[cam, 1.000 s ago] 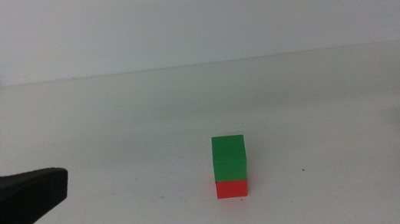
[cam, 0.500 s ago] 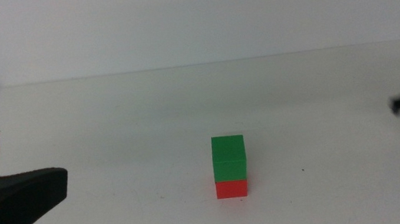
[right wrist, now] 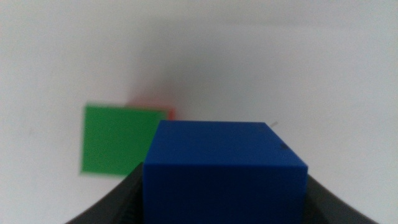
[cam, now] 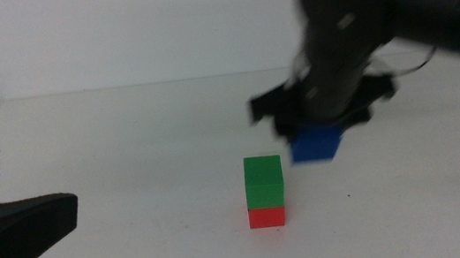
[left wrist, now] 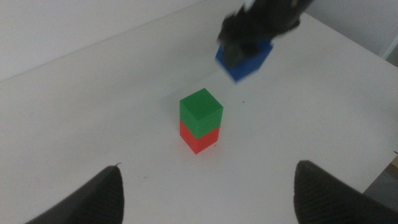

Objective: Stack red cubes first, then green, then blue cubes in a specific spot.

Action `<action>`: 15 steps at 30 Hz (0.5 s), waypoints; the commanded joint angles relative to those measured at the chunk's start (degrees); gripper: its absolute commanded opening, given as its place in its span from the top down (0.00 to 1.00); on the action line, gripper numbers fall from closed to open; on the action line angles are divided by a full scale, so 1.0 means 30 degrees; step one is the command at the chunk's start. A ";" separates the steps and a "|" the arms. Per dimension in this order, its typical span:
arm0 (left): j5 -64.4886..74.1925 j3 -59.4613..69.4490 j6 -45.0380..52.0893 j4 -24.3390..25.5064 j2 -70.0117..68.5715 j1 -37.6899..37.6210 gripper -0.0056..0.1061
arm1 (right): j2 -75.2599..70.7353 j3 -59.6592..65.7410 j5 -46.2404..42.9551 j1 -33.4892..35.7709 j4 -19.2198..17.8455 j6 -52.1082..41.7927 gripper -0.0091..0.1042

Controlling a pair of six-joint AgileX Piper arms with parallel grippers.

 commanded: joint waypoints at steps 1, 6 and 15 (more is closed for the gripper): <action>-0.0256 0.0093 -0.0080 0.0038 -0.0080 0.0023 0.11 | 0.0490 -0.0048 0.0246 0.0896 -0.0247 0.0628 0.77; -0.0256 0.0093 -0.0080 0.0038 -0.0080 0.0023 0.11 | 0.1665 -0.0889 0.0246 0.1310 -0.0590 0.1743 0.77; -0.0256 0.0093 -0.0080 0.0038 -0.0080 0.0023 0.11 | 0.4229 -0.4308 0.0246 0.1337 0.0464 0.1871 0.77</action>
